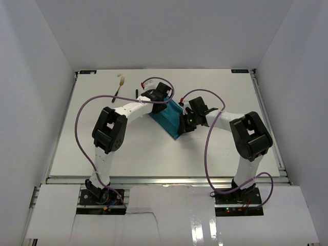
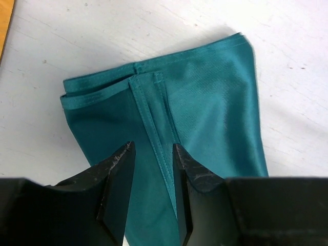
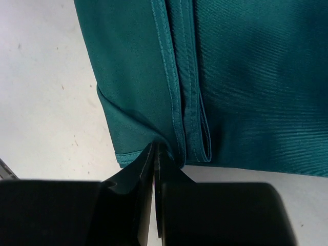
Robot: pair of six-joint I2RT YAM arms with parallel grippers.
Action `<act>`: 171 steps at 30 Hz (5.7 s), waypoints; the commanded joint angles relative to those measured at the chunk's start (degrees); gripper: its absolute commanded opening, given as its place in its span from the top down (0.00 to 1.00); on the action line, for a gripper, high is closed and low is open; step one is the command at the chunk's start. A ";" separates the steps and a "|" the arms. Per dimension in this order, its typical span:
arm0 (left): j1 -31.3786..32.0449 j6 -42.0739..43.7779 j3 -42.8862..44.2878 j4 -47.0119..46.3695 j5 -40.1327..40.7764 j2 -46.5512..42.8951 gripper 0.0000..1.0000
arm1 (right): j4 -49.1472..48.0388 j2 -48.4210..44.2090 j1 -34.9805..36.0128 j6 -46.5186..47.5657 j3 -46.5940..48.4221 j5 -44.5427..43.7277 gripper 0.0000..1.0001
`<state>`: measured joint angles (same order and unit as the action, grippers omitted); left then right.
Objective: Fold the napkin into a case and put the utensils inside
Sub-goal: Fold the napkin at the center of the board, then insert the spoon into the napkin.
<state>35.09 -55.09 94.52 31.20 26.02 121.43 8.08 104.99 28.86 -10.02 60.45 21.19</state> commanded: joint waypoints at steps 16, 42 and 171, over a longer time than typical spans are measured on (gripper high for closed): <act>-1.78 2.09 6.91 -0.44 -2.82 10.77 0.54 | -4.82 1.28 1.98 -3.60 -6.65 2.01 0.92; 3.49 9.21 -18.57 -10.88 -12.39 -22.37 0.43 | -2.29 -16.68 -6.62 -14.50 -3.94 -12.14 0.47; -1.77 4.03 -27.02 -11.86 -7.03 -24.40 0.68 | -7.29 6.90 11.39 16.61 6.09 -1.41 0.92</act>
<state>35.97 -49.60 66.32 19.09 17.76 98.15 -2.15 113.14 39.46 5.06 68.66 18.83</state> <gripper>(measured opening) 0.324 0.098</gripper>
